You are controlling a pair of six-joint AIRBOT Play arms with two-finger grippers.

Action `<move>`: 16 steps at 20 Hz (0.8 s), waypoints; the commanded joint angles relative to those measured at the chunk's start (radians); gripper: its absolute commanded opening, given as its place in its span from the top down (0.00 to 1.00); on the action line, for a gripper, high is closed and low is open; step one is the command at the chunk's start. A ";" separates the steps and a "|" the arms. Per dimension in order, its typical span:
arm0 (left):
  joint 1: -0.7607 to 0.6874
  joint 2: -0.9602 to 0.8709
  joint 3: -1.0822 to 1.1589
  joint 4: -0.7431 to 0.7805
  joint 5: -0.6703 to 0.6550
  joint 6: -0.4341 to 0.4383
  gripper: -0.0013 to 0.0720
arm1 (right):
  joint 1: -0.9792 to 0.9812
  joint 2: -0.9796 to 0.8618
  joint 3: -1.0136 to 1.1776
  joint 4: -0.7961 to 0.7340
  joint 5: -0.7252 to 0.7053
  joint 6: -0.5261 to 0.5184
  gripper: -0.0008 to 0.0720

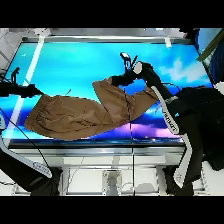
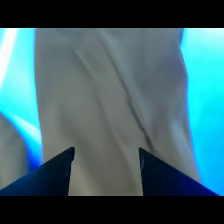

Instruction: Fold the clothes and pants, and hang the long-sleeved shirts on hangers.

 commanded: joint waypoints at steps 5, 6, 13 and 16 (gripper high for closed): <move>0.008 0.116 0.001 0.006 0.008 0.001 0.95 | -0.018 -0.070 0.001 -0.092 0.025 -0.045 0.37; 0.008 0.118 0.001 0.006 0.008 0.000 0.95 | -0.017 -0.070 0.001 -0.092 0.025 -0.058 0.37; 0.002 0.118 0.001 0.005 0.004 -0.011 0.95 | -0.003 -0.091 0.001 -0.098 0.059 -0.108 0.40; 0.002 0.118 0.001 0.005 0.001 -0.011 0.95 | 0.008 -0.091 0.005 -0.100 0.046 -0.126 0.87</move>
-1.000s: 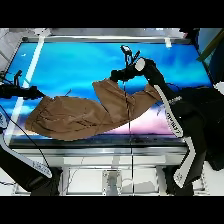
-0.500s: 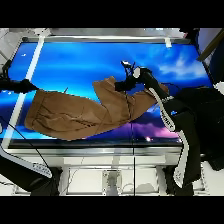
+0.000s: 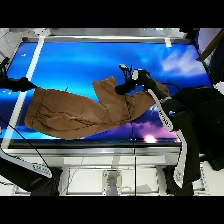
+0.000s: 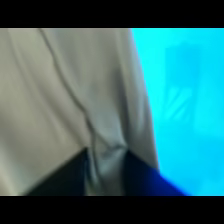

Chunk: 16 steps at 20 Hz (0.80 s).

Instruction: Fold the clothes and pants, and hang the long-sleeved shirts on hangers.

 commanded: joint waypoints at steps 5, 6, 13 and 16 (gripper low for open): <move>0.015 0.041 0.001 0.001 0.000 -0.019 0.95 | -0.029 0.034 0.169 -0.013 0.035 0.007 0.97; 0.030 0.065 0.001 0.001 0.009 -0.030 0.95 | -0.045 0.076 0.171 -0.023 0.034 0.007 0.97; 0.208 0.262 0.001 0.001 0.021 -0.134 0.95 | -0.185 0.435 0.171 -0.051 0.432 0.006 0.97; 0.263 0.299 0.001 0.001 0.031 -0.209 0.95 | -0.200 0.565 0.137 -0.131 0.442 0.006 0.97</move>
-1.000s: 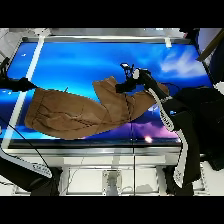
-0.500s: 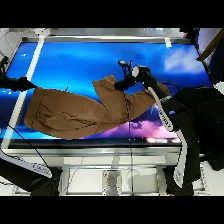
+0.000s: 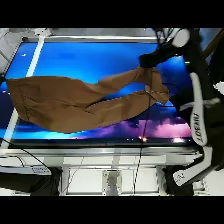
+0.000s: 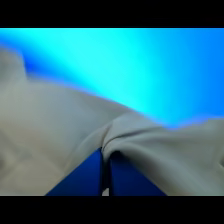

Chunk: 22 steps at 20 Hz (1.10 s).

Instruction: Fold the clothes and pants, and hang the long-sleeved shirts on hangers.

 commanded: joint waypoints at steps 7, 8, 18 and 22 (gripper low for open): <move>0.024 0.024 0.001 0.105 0.188 -0.185 0.95 | -0.032 0.092 -0.110 -0.145 -0.251 0.058 0.97; 0.017 0.018 0.001 0.143 0.223 -0.214 0.95 | -0.039 0.057 -0.111 -0.146 -0.307 0.080 0.97; -0.113 -0.121 0.001 0.163 0.278 -0.228 0.68 | -0.063 -0.315 -0.111 0.024 -0.043 0.090 0.13; -0.064 -0.066 0.001 0.184 0.253 -0.228 0.09 | -0.152 -0.258 -0.068 -0.033 0.097 0.091 0.13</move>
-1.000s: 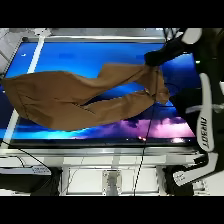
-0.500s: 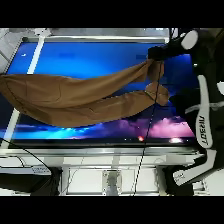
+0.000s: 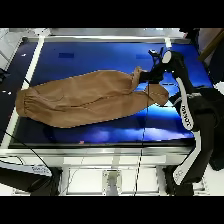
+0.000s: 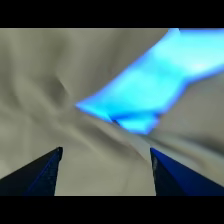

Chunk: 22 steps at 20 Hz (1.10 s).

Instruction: Fold the clothes and pants, and hang the long-sleeved shirts on hangers.

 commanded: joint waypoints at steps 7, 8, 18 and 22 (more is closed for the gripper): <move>0.264 0.107 -0.210 0.355 -0.322 -0.078 0.10 | -0.217 0.222 -0.040 -0.028 0.218 -0.026 0.23; 0.300 0.128 -0.315 0.287 -0.275 -0.037 0.10 | -0.222 0.250 -0.063 -0.028 0.224 -0.026 0.23; 0.251 0.065 -0.653 -0.288 -0.017 0.550 0.10 | -0.093 0.317 -0.113 0.035 0.180 -0.022 0.23; 0.182 0.050 -0.640 -0.305 0.033 0.585 0.22 | -0.051 0.317 -0.113 0.032 0.181 -0.020 0.23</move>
